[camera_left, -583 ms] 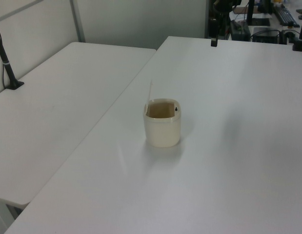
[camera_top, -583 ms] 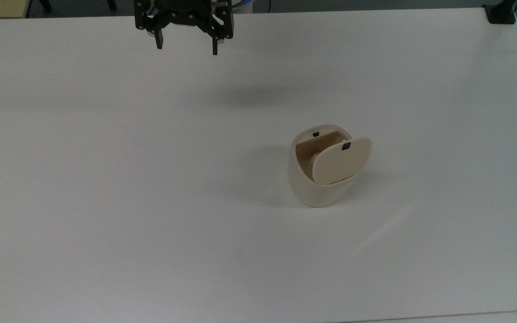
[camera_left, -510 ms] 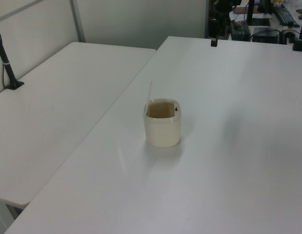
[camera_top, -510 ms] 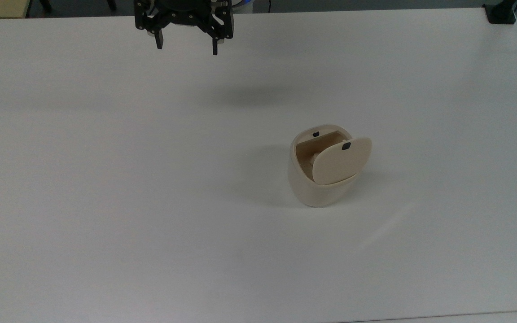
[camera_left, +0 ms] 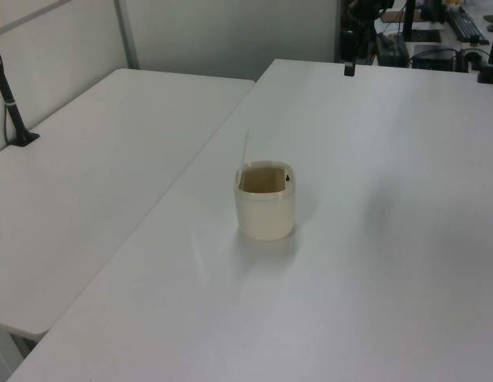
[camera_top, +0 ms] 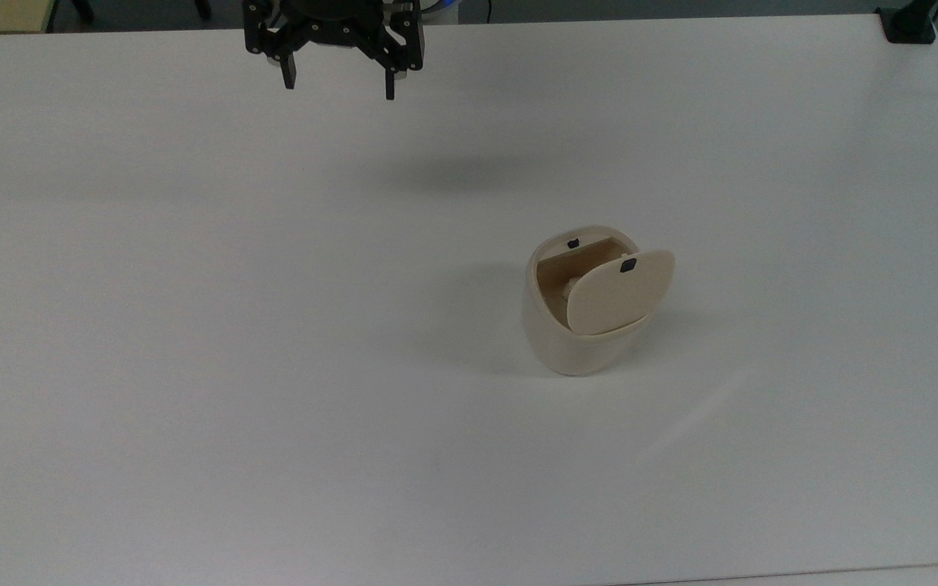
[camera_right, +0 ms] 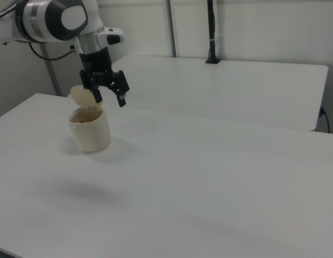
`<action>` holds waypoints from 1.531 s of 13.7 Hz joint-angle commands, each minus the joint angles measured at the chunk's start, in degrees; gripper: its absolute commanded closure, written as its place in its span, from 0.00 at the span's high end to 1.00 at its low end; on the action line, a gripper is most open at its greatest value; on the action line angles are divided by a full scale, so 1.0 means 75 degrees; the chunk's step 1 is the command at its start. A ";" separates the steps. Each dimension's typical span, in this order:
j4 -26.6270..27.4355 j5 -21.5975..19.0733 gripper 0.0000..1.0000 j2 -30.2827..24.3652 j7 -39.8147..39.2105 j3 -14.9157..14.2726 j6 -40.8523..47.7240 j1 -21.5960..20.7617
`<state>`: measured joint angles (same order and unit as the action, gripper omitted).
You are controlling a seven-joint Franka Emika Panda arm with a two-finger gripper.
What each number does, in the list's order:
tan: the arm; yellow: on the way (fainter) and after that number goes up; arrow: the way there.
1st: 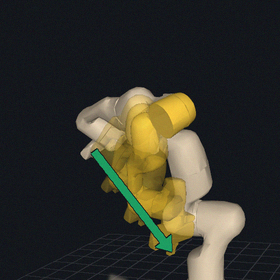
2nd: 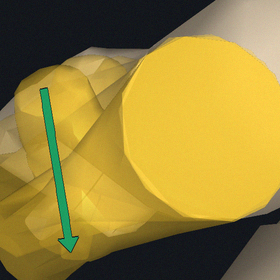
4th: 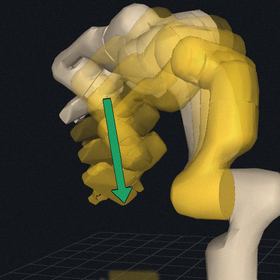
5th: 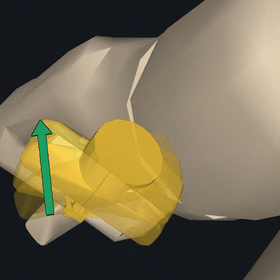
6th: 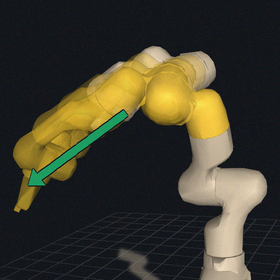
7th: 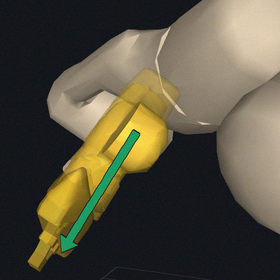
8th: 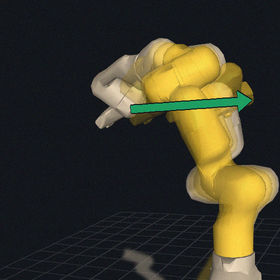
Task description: Close the trash bin
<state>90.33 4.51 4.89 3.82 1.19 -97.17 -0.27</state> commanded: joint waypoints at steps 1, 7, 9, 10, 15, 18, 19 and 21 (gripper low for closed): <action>0.0073 -0.0016 0.91 -0.0125 -0.0064 -0.0066 0.0158 -0.0034; 0.0073 -0.0039 0.08 -0.0067 -0.0310 -0.0054 0.0112 -0.0081; 0.0073 -0.0016 0.04 0.0016 -0.0591 -0.0042 0.0100 -0.0105; 0.0073 -0.0027 0.01 0.0027 -0.0743 -0.0042 0.0088 -0.0116; -0.0172 -0.0249 0.00 0.0390 -0.0780 0.0063 -0.1514 -0.0455; -0.0208 -0.0625 0.00 0.0636 -0.0838 0.0063 -0.3036 -0.0982; -0.0208 -0.0613 0.00 0.0753 -0.0803 0.0063 -0.3435 -0.1134; -0.0208 -0.0601 0.00 0.0988 -0.0744 0.0063 -0.4489 -0.1497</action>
<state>89.68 0.88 10.28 -1.18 2.20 -124.52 -8.91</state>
